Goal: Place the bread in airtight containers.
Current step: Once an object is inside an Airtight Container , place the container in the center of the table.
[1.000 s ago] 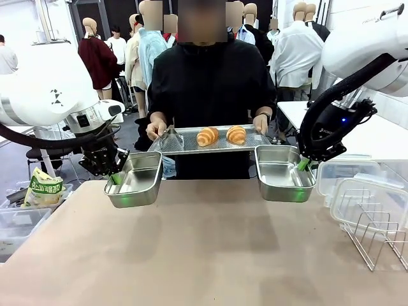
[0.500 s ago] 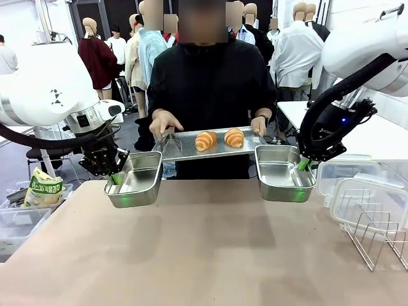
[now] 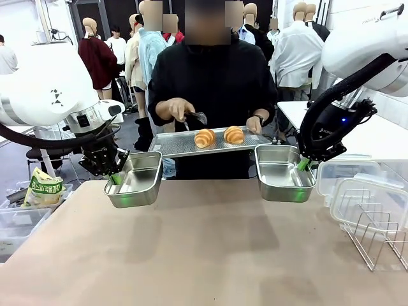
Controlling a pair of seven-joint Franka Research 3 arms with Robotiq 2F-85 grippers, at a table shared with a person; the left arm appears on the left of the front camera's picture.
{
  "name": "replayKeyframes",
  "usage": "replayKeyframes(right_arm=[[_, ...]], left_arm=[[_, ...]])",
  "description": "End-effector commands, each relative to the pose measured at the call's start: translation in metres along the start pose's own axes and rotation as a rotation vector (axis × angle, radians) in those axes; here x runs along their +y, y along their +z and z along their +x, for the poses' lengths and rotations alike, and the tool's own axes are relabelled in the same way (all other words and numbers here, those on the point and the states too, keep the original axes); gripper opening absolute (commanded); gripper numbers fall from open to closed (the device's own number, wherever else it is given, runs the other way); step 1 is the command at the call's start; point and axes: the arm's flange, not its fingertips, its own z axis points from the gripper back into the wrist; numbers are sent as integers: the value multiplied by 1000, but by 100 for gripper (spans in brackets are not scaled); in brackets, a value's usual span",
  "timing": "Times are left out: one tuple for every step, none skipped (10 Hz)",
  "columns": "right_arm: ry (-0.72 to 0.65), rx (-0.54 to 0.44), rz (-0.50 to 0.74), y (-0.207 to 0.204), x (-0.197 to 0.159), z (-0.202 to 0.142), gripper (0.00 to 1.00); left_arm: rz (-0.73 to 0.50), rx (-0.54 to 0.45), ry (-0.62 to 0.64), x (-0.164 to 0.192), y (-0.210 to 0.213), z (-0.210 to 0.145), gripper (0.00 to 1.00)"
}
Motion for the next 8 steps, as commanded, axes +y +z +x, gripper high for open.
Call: replayKeyframes(right_arm=[[1, -7, 6, 0, 0, -2, 0], [1, -7, 6, 0, 0, -2, 0], [1, -7, 6, 0, 0, -2, 0], [1, -7, 6, 0, 0, -2, 0], [1, -7, 6, 0, 0, -2, 0], [1, -7, 6, 0, 0, -2, 0], [1, -7, 6, 0, 0, -2, 0], [1, -7, 6, 0, 0, -2, 0]], left_arm=[[3, -4, 0, 1, 2, 0, 0], [3, -4, 0, 1, 2, 0, 0], [3, -4, 0, 1, 2, 0, 0], [3, -4, 0, 1, 2, 0, 0], [3, -4, 0, 1, 2, 0, 0], [3, -4, 0, 1, 2, 0, 0], [3, -4, 0, 1, 2, 0, 0], [3, -4, 0, 1, 2, 0, 0]])
